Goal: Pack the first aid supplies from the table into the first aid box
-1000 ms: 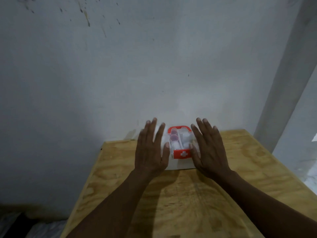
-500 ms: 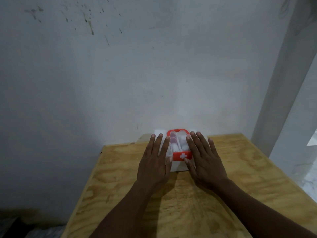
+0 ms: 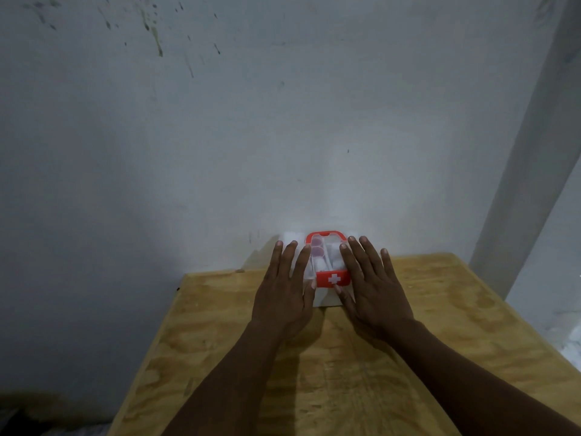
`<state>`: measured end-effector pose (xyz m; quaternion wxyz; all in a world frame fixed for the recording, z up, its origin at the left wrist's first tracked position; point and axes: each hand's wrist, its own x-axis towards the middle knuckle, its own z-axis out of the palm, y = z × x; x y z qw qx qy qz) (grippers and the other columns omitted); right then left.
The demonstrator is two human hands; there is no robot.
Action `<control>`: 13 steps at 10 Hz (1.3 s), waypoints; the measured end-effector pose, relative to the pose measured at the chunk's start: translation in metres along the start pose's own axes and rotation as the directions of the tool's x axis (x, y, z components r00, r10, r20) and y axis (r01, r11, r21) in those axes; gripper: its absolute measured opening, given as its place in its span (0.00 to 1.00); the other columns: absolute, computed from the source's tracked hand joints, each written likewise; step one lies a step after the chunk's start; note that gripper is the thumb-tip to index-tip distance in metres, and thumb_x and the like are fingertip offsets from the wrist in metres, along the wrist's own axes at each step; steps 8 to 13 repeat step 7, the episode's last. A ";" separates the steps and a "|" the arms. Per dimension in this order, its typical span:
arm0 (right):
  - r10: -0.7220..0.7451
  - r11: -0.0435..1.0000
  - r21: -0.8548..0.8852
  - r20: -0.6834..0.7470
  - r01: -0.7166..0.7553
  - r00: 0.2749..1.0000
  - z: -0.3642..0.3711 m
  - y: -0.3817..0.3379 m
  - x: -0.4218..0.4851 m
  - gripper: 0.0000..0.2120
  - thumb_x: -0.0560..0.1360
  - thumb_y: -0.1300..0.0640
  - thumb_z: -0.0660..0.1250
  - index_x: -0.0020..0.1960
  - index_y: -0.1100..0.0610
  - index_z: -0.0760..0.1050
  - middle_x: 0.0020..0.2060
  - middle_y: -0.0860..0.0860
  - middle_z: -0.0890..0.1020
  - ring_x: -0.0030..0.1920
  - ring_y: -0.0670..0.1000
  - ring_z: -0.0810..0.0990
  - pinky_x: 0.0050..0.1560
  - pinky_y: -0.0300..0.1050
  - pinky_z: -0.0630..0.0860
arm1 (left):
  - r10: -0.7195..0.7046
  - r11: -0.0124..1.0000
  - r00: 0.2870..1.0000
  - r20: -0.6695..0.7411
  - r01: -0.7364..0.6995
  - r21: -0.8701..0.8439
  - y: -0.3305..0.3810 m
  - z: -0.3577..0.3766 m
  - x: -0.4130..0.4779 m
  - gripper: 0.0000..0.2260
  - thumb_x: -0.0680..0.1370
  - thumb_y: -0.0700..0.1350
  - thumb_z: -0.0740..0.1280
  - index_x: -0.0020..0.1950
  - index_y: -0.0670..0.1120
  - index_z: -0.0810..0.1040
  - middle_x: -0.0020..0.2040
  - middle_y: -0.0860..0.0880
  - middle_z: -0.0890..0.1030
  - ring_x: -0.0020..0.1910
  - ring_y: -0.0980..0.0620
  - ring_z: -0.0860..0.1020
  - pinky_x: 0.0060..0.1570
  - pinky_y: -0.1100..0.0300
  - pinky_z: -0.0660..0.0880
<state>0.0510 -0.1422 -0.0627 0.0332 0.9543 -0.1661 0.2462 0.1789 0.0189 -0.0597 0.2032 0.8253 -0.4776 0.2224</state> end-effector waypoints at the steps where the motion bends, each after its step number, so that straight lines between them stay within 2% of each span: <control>1: 0.011 1.000 -0.001 -0.005 -0.011 1.000 0.004 0.002 0.008 0.36 0.80 0.36 0.48 0.80 0.54 0.45 0.80 0.55 0.52 0.80 0.57 0.47 0.75 0.66 0.55 | -0.014 1.000 1.000 0.024 0.014 0.024 -0.002 0.004 0.009 0.29 0.81 0.60 0.55 0.79 0.49 0.56 0.80 0.42 0.63 0.79 0.38 0.58 0.71 0.37 0.67; 3: 0.013 1.000 0.012 -0.034 -0.012 0.999 0.009 0.002 0.012 0.39 0.78 0.33 0.52 0.80 0.53 0.44 0.80 0.55 0.51 0.80 0.58 0.46 0.76 0.65 0.50 | 0.002 1.000 0.999 0.050 -0.002 0.011 -0.006 0.006 0.012 0.32 0.80 0.62 0.59 0.79 0.50 0.55 0.80 0.42 0.61 0.80 0.38 0.55 0.69 0.37 0.69; 4: -0.017 1.000 0.009 0.040 0.016 0.999 -0.001 0.004 0.014 0.42 0.76 0.35 0.57 0.80 0.52 0.42 0.80 0.56 0.51 0.79 0.60 0.46 0.75 0.68 0.53 | 0.007 0.996 0.988 0.156 -0.020 0.085 -0.002 -0.006 0.014 0.37 0.78 0.61 0.61 0.80 0.51 0.45 0.82 0.42 0.53 0.80 0.39 0.44 0.72 0.36 0.65; 5: -0.004 1.000 -0.003 0.248 0.005 0.969 -0.025 0.006 0.016 0.49 0.73 0.42 0.66 0.78 0.50 0.33 0.80 0.54 0.42 0.79 0.57 0.37 0.77 0.65 0.49 | -0.114 0.989 0.897 0.428 0.063 0.133 0.006 -0.033 0.022 0.47 0.77 0.55 0.69 0.81 0.54 0.36 0.82 0.47 0.37 0.79 0.41 0.32 0.78 0.41 0.56; 6: 0.037 0.999 0.017 0.371 -0.046 0.928 -0.059 0.000 0.026 0.49 0.73 0.45 0.69 0.79 0.50 0.38 0.80 0.52 0.44 0.80 0.56 0.39 0.77 0.61 0.45 | -0.167 0.982 0.820 0.547 0.087 0.169 0.013 -0.063 0.038 0.47 0.76 0.48 0.70 0.82 0.55 0.38 0.83 0.48 0.39 0.81 0.41 0.37 0.78 0.42 0.51; 7: 0.031 0.997 0.052 0.469 -0.063 0.883 -0.086 -0.004 0.043 0.40 0.75 0.47 0.67 0.79 0.51 0.48 0.79 0.53 0.56 0.79 0.56 0.51 0.77 0.61 0.50 | -0.168 0.977 0.782 0.600 0.054 0.205 0.020 -0.096 0.055 0.40 0.78 0.48 0.65 0.82 0.54 0.44 0.83 0.46 0.43 0.81 0.40 0.43 0.78 0.41 0.47; 13: 0.031 0.997 0.052 0.469 -0.063 0.883 -0.086 -0.004 0.043 0.40 0.75 0.47 0.67 0.79 0.51 0.48 0.79 0.53 0.56 0.79 0.56 0.51 0.77 0.61 0.50 | -0.168 0.977 0.782 0.600 0.054 0.205 0.020 -0.096 0.055 0.40 0.78 0.48 0.65 0.82 0.54 0.44 0.83 0.46 0.43 0.81 0.40 0.43 0.78 0.41 0.47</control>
